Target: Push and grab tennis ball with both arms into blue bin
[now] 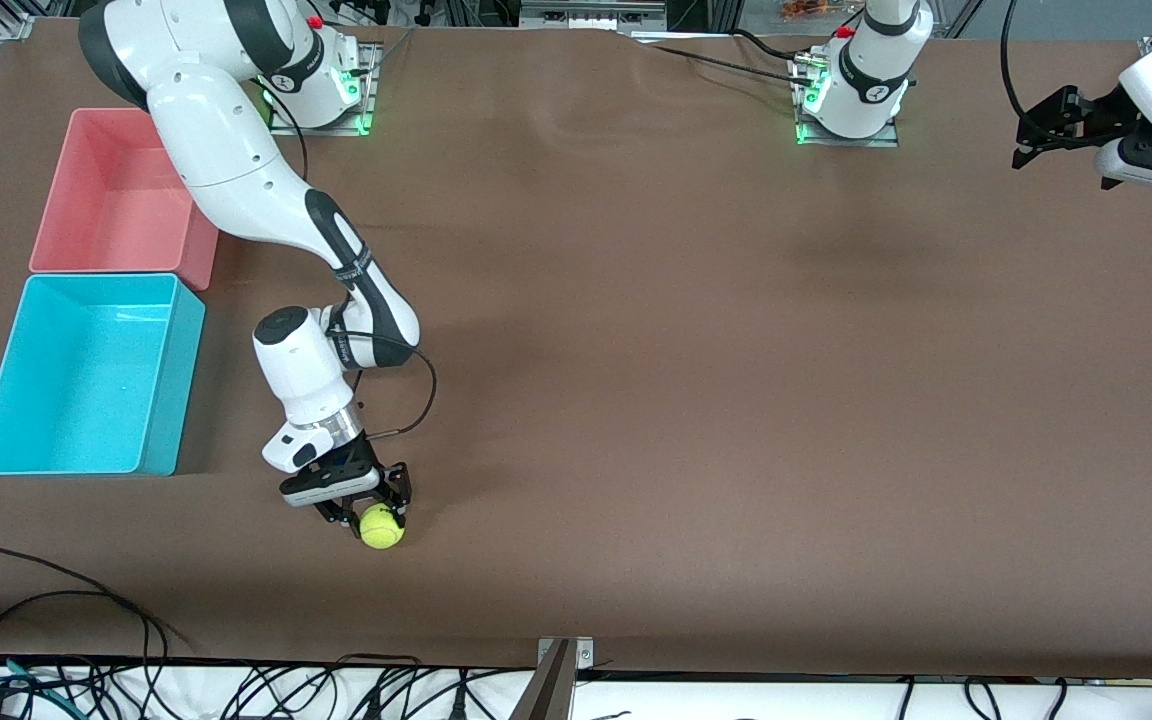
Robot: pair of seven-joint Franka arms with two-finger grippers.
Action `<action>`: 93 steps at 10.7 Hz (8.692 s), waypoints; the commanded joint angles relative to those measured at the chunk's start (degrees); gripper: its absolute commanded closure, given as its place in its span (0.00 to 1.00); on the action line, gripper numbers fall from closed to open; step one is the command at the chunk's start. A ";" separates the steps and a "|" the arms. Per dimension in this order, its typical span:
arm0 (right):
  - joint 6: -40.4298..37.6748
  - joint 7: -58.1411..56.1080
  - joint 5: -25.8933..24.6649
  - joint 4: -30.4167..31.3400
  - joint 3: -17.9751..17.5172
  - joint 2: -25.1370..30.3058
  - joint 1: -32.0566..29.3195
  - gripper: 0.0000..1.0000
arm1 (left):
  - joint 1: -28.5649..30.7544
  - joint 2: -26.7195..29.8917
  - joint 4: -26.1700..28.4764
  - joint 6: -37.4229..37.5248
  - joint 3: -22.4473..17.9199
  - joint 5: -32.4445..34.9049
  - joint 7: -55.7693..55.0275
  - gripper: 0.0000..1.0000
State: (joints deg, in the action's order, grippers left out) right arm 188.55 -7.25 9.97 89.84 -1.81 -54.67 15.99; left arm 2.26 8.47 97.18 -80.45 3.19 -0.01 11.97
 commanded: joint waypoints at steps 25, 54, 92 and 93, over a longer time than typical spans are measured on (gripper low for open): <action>-84.92 -24.71 -3.21 -4.41 27.27 20.92 -0.61 1.00 | -0.67 -1.08 -3.66 1.26 1.12 1.33 -1.78 0.00; -75.79 -41.97 -6.37 2.97 28.61 11.78 -15.82 0.84 | -0.41 -1.87 -5.77 1.26 2.87 0.98 -2.22 0.00; -97.14 2.02 -9.26 -4.61 4.72 47.45 -16.78 0.00 | 2.40 -3.72 -6.12 -2.96 1.29 -1.83 -2.22 0.00; -96.80 5.02 -10.05 -2.76 3.75 48.86 -17.48 0.00 | 2.40 -3.72 -6.12 -2.87 1.29 -1.83 -2.22 0.00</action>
State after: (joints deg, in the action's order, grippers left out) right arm 90.55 -9.51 2.36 79.94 5.52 -11.35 0.93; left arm 4.27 5.54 92.69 -83.86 4.34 -1.02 10.30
